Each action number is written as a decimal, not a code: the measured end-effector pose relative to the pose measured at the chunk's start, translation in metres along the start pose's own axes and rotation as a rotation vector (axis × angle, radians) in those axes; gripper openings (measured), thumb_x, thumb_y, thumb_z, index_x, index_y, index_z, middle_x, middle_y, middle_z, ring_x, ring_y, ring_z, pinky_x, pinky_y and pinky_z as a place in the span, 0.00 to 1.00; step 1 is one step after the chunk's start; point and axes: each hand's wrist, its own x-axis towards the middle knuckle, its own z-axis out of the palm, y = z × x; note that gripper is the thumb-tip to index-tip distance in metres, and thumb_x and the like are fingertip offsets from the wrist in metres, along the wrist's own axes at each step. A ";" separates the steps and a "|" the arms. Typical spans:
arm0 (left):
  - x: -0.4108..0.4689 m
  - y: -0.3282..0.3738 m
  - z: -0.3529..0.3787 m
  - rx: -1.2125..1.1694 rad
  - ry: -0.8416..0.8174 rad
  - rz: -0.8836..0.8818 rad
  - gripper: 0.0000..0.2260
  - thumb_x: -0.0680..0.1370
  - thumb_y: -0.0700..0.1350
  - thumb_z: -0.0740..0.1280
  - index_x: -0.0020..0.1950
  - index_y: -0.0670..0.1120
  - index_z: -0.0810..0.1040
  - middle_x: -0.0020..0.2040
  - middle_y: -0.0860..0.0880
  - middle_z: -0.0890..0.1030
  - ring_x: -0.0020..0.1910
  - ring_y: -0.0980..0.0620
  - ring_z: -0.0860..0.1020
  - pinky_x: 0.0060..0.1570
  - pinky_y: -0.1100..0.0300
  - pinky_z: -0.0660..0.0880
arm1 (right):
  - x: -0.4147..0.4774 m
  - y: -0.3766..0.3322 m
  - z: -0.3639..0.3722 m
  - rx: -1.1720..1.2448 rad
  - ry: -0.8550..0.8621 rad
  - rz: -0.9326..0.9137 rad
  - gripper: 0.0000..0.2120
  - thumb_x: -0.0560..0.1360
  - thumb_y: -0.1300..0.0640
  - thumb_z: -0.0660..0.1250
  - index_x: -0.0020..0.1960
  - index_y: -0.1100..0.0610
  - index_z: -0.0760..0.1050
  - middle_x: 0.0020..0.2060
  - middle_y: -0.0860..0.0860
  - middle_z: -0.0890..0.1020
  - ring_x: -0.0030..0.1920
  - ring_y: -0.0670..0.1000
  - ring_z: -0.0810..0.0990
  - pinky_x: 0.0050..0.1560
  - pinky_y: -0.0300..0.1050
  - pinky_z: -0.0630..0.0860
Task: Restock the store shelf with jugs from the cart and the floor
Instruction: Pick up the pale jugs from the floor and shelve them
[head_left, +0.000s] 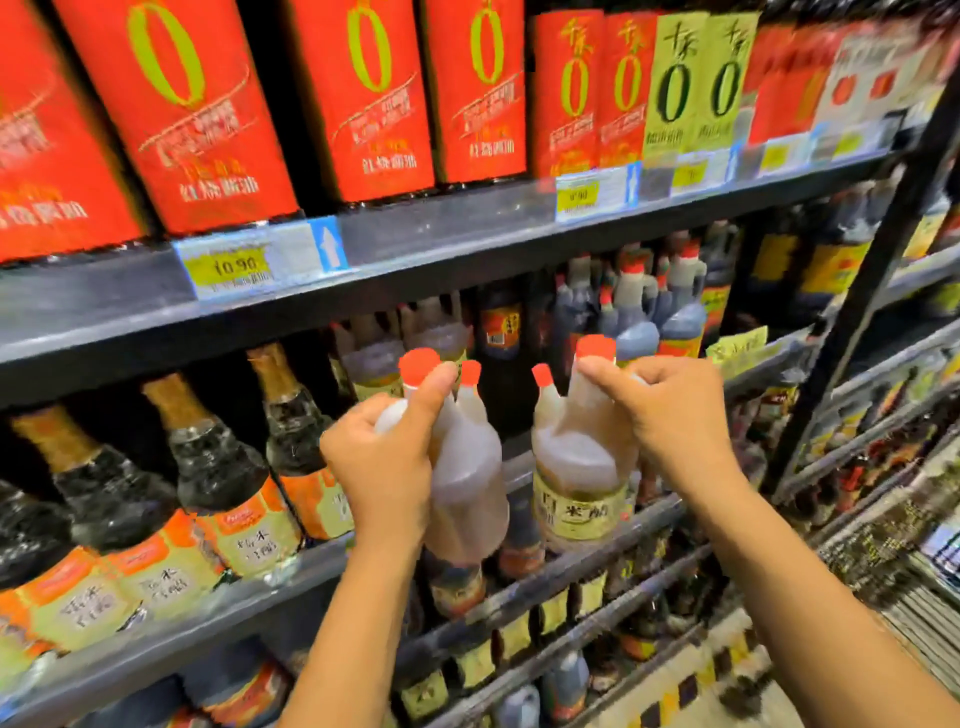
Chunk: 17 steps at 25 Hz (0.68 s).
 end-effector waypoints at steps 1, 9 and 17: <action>0.006 -0.004 0.008 0.004 0.030 0.039 0.27 0.59 0.54 0.80 0.18 0.50 0.62 0.20 0.56 0.59 0.24 0.60 0.56 0.25 0.64 0.58 | 0.014 0.003 0.005 0.025 -0.002 -0.024 0.30 0.61 0.35 0.68 0.22 0.55 0.56 0.20 0.46 0.56 0.26 0.45 0.54 0.26 0.38 0.54; 0.031 -0.026 0.049 0.162 0.295 0.251 0.28 0.62 0.59 0.75 0.24 0.49 0.57 0.22 0.55 0.57 0.27 0.57 0.56 0.26 0.64 0.58 | 0.087 0.032 0.042 0.181 -0.086 -0.121 0.39 0.64 0.33 0.66 0.25 0.70 0.60 0.23 0.56 0.61 0.28 0.48 0.58 0.29 0.47 0.58; 0.047 -0.062 0.059 0.371 0.501 0.209 0.28 0.64 0.55 0.77 0.22 0.48 0.58 0.21 0.55 0.58 0.25 0.56 0.56 0.26 0.63 0.59 | 0.103 0.053 0.075 0.352 -0.039 -0.078 0.29 0.62 0.36 0.69 0.23 0.54 0.56 0.22 0.48 0.57 0.26 0.44 0.56 0.25 0.38 0.55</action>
